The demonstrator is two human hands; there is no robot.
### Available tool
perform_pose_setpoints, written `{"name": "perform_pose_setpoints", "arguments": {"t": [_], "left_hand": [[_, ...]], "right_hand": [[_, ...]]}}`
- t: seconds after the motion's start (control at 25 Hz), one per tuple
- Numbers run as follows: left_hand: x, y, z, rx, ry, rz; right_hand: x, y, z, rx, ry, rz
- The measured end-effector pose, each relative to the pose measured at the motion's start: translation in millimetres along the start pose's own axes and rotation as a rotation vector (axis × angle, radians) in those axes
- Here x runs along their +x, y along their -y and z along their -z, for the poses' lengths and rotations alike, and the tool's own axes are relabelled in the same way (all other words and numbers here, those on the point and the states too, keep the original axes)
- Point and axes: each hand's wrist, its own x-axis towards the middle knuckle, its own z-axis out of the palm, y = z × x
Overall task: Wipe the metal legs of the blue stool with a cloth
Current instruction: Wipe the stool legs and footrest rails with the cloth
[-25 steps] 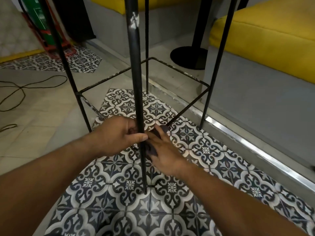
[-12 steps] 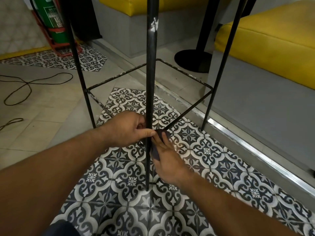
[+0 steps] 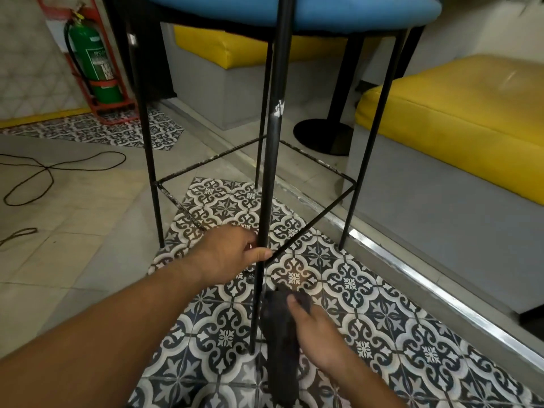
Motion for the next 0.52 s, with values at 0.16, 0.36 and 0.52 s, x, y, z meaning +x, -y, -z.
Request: {"name": "perform_pose_setpoints", "arguments": {"t": [0.16, 0.36, 0.52], "left_hand": [[-11, 8, 13, -0.074, -0.077, -0.031], [-17, 22, 60, -0.108, -0.191, -0.034], [-18, 31, 105, -0.105, -0.45, 0.016]], "right_hand": [[-13, 36, 32, -0.147, -0.129, -0.05], [-30, 119, 60, -0.341, -0.486, 0.193], [-36, 204, 83, 0.289, -0.695, 0.39]]}}
